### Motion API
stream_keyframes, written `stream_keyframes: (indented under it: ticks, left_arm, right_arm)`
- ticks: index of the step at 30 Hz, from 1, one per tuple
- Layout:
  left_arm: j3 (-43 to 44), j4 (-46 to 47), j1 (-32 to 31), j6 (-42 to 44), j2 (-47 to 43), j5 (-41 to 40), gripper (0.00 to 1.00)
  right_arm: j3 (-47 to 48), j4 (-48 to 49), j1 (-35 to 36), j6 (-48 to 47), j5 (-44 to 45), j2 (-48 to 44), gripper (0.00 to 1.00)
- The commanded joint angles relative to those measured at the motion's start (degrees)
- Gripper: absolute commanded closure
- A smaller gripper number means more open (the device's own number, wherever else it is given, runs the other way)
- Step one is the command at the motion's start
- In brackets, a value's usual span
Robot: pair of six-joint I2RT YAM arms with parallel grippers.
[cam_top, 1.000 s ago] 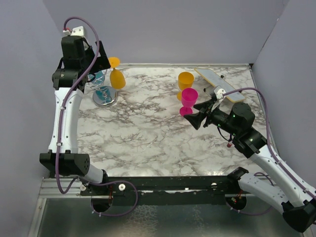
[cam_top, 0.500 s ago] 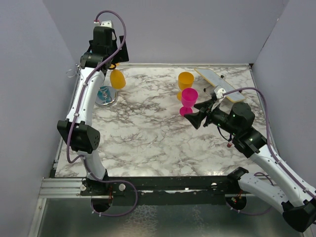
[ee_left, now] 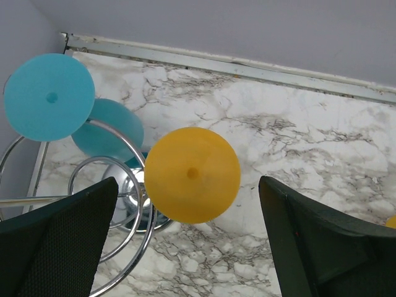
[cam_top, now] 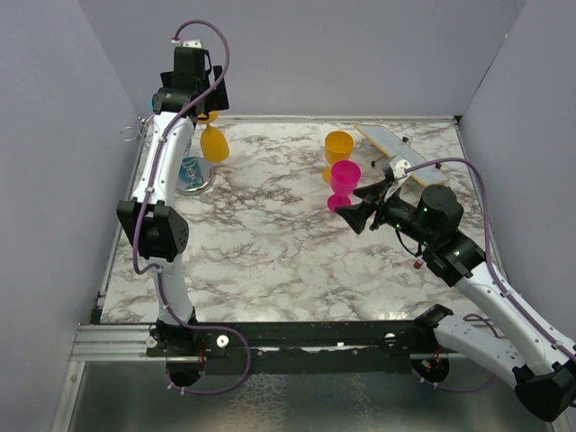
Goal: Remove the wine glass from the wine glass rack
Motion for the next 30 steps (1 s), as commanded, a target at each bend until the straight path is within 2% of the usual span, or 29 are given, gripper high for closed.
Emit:
stream_keyframes:
  ticks: [1, 5, 12, 18, 23, 30]
  left_arm:
    - [2.83, -0.08, 0.98, -0.55, 1.51, -0.11, 0.01]
    - [3.01, 0.01, 1.99, -0.37, 2.33, 0.30, 0.01]
    - [2.89, -0.10, 3.21, -0.72, 3.30, 5.69, 0.01]
    - [1.45, -0.08, 3.24, -1.23, 2.54, 5.77, 0.01]
    - [-0.54, 0.66, -0.44, 2.45, -1.44, -5.39, 0.01]
    - [-1.80, 1.68, -5.54, 8.82, -4.46, -14.07, 0.01]
  right_arm:
    - [1.29, 0.78, 0.29, -0.35, 1.67, 0.09, 0.32]
    - [0.96, 1.03, 0.29, -0.26, 1.77, 0.07, 0.32]
    - [0.70, 1.57, 0.29, -0.13, 1.60, 0.54, 0.32]
    - [0.54, 1.57, 0.29, -0.08, 1.68, 0.48, 0.32]
    - [0.60, 1.81, 0.33, -0.02, 1.44, 0.87, 0.32]
    - [0.32, 2.28, 0.29, 0.27, 0.33, 0.66, 0.33]
